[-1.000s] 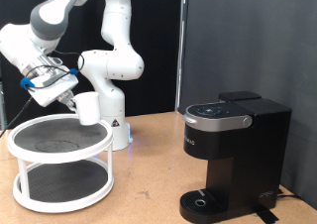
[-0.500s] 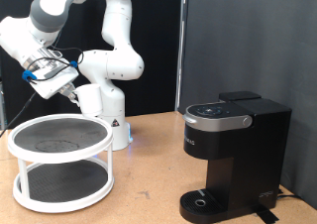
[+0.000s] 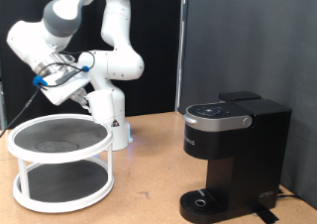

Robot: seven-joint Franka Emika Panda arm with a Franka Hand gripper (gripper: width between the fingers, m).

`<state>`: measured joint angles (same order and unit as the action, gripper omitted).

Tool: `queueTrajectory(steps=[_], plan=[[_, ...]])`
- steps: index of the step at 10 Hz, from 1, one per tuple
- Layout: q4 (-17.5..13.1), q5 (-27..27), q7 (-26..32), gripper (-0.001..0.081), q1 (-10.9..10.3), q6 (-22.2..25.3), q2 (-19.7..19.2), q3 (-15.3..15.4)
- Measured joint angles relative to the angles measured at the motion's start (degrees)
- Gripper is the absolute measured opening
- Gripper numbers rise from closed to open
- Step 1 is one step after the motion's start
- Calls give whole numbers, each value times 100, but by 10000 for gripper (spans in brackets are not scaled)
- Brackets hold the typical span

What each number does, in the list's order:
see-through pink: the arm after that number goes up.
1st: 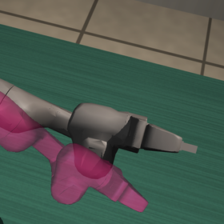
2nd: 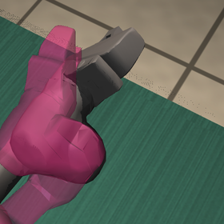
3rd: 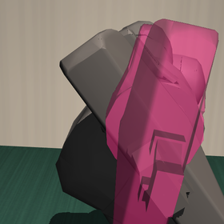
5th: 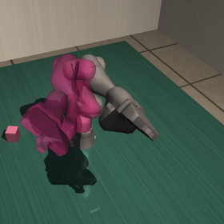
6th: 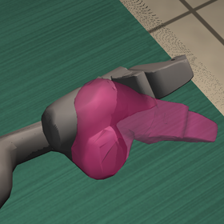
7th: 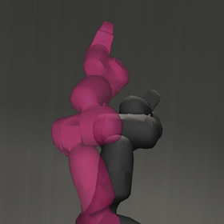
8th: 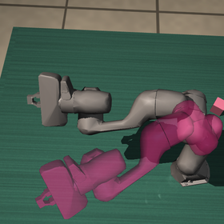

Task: Make a cup of coffee with the keurig machine

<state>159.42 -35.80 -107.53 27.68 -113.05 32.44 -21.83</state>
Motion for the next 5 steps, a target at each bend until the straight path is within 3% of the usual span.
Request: queueTrajectory(steps=[5], plan=[[-42,-942,-286,72,-560,-758,-279,652]])
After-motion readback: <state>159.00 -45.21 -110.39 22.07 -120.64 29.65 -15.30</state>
